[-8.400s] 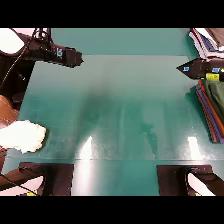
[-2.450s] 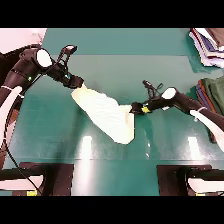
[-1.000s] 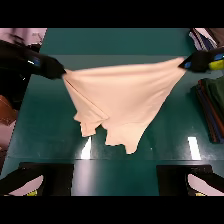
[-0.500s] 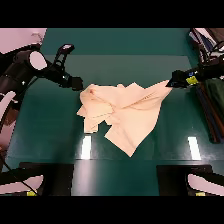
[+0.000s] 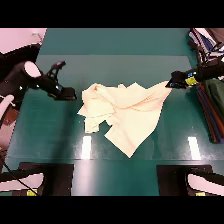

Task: Fold the shirts.

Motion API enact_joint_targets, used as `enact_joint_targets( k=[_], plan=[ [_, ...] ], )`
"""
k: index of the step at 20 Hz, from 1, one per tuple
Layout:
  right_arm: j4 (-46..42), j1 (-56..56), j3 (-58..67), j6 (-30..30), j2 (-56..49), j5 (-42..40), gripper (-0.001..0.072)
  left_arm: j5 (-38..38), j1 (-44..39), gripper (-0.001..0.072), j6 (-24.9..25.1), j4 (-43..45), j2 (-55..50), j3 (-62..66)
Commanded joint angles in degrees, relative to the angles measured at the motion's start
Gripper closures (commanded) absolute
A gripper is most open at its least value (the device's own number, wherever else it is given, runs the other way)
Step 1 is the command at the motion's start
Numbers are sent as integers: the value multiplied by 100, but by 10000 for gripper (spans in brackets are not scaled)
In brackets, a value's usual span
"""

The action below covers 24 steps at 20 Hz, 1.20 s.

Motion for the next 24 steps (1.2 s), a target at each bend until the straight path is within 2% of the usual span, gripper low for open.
enact_joint_targets(
  k=[1,8,11,13,14,16,17,21,24],
  plan=[
    [7,33,-2,0,-2,-24,693,699,37,209,98,-717,-151,-780],
    [4,162,-2,0,-2,-79,692,695,-295,209,94,-769,-479,-804],
    [2,162,-2,0,0,-66,692,369,-293,218,94,-728,-479,-802],
    [4,162,0,0,0,-83,692,197,-293,566,98,-691,-479,-802],
    [4,162,0,0,0,-81,692,175,-293,603,101,-688,-479,-802],
    [4,162,0,0,0,-74,692,170,-291,608,98,-654,-470,-791],
    [4,162,0,0,0,-74,692,133,-286,685,103,-592,-461,-739],
    [-9,127,197,-72,2,-46,692,-35,-275,685,9,109,-162,-66],
    [-13,59,866,-214,127,13,692,-197,-275,684,-114,907,678,822]
  ],
)
